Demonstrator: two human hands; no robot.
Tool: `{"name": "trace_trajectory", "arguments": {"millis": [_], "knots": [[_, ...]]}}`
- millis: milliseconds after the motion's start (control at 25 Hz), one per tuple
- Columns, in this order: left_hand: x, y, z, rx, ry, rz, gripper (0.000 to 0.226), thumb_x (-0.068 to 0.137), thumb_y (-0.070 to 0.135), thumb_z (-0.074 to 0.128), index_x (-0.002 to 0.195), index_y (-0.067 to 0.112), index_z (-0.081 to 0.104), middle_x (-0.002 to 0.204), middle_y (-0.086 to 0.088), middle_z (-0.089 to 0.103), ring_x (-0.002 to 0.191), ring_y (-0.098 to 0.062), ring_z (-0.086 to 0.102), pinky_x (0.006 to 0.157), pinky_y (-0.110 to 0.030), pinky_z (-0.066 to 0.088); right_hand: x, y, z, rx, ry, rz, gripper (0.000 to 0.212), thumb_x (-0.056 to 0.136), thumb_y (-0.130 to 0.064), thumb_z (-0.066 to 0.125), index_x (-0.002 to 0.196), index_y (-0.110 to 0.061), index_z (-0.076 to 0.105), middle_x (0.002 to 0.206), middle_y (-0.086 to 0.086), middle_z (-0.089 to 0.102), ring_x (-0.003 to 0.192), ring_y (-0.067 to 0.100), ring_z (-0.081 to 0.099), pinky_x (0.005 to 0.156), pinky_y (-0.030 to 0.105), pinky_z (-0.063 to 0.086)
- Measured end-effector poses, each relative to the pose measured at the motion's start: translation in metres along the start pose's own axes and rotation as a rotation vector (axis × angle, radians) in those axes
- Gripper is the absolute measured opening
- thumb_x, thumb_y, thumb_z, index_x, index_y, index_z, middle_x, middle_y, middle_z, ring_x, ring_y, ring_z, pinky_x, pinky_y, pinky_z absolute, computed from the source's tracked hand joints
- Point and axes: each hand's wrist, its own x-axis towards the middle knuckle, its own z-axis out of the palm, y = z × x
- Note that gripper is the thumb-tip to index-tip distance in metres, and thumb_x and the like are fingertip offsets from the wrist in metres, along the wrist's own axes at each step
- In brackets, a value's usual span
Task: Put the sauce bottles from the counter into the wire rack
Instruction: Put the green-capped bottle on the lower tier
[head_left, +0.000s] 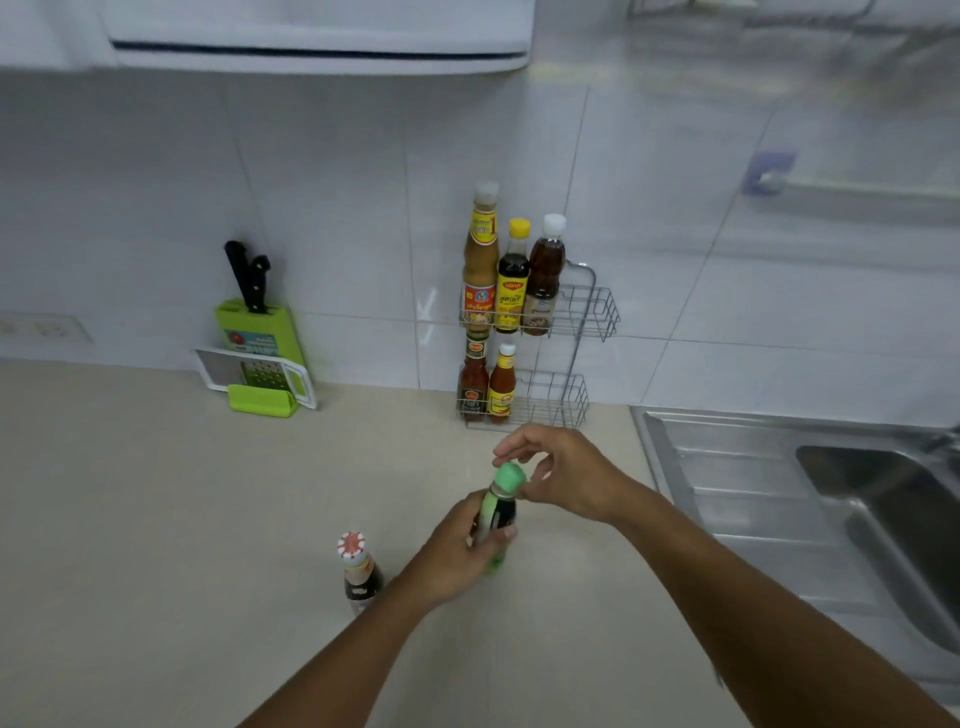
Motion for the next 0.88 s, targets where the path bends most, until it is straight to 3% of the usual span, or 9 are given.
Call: {"name": "trace_trajectory", "arguments": {"millis": [200, 280, 360, 440, 640, 720, 880], "knots": [[0.015, 0.054, -0.025, -0.147, -0.194, -0.055, 0.046, 0.089, 0.053, 0.063, 0.132, 0.042, 0.051, 0.123, 0.008, 0.064, 0.115, -0.011, 0.061, 0.095, -0.034, 0.054, 0.016, -0.040, -0.065, -0.069, -0.161, 0.001, 0.036, 0.078, 0.008, 0.081, 0.104, -0.015, 0.077, 0.107, -0.003, 0.077, 0.101, 0.015, 0.073, 0.087, 0.032, 0.063], [0.020, 0.063, -0.030, -0.380, -0.339, -0.097, 0.054, 0.087, 0.049, 0.067, 0.136, 0.033, 0.052, 0.114, 0.001, 0.067, 0.105, -0.019, 0.065, 0.083, -0.040, 0.056, 0.019, -0.050, -0.081, -0.023, -0.203, -0.010, 0.036, 0.078, 0.012, 0.079, 0.107, -0.009, 0.078, 0.109, 0.005, 0.078, 0.104, 0.020, 0.074, 0.091, 0.034, 0.062], [0.021, 0.069, -0.034, -0.621, -0.480, -0.111, 0.060, 0.086, 0.047, 0.069, 0.140, 0.027, 0.051, 0.101, -0.005, 0.062, 0.090, -0.022, 0.060, 0.070, -0.037, 0.044, 0.021, -0.058, -0.094, 0.032, -0.235, -0.032, 0.036, 0.078, 0.015, 0.077, 0.110, -0.003, 0.076, 0.113, 0.014, 0.077, 0.107, 0.030, 0.073, 0.094, 0.036, 0.061], [0.021, 0.077, -0.036, -0.773, -0.568, -0.115, 0.058, 0.091, 0.046, 0.063, 0.144, 0.026, 0.048, 0.101, -0.009, 0.061, 0.086, -0.022, 0.056, 0.066, -0.033, 0.037, 0.022, -0.066, -0.106, 0.072, -0.254, -0.049, 0.037, 0.078, 0.018, 0.076, 0.111, 0.001, 0.076, 0.116, 0.018, 0.076, 0.109, 0.033, 0.073, 0.092, 0.033, 0.061], [0.026, 0.092, -0.039, -1.137, -0.667, -0.114, 0.057, 0.097, 0.045, 0.049, 0.135, 0.004, 0.051, 0.070, -0.017, 0.059, 0.053, -0.025, 0.053, 0.055, -0.033, 0.033, 0.024, -0.083, -0.117, 0.154, -0.257, -0.073, 0.038, 0.078, 0.017, 0.077, 0.112, 0.001, 0.075, 0.113, 0.017, 0.078, 0.100, 0.024, 0.077, 0.083, 0.028, 0.062], [0.026, 0.096, -0.039, -1.104, -0.645, -0.090, 0.058, 0.092, 0.049, 0.057, 0.126, 0.002, 0.057, 0.063, -0.014, 0.058, 0.046, -0.023, 0.051, 0.052, -0.031, 0.034, 0.027, -0.087, -0.115, 0.116, -0.233, -0.049, 0.038, 0.080, 0.011, 0.079, 0.114, -0.004, 0.076, 0.105, 0.012, 0.081, 0.088, 0.018, 0.079, 0.079, 0.027, 0.062], [0.025, 0.100, -0.043, -0.716, -0.493, -0.014, 0.056, 0.080, 0.042, 0.077, 0.117, 0.004, 0.059, 0.064, -0.012, 0.055, 0.048, -0.022, 0.051, 0.055, -0.031, 0.041, 0.029, -0.090, -0.112, -0.005, -0.260, -0.007, 0.032, 0.083, 0.004, 0.080, 0.113, -0.006, 0.076, 0.090, 0.000, 0.082, 0.075, 0.021, 0.078, 0.074, 0.032, 0.065]]}}
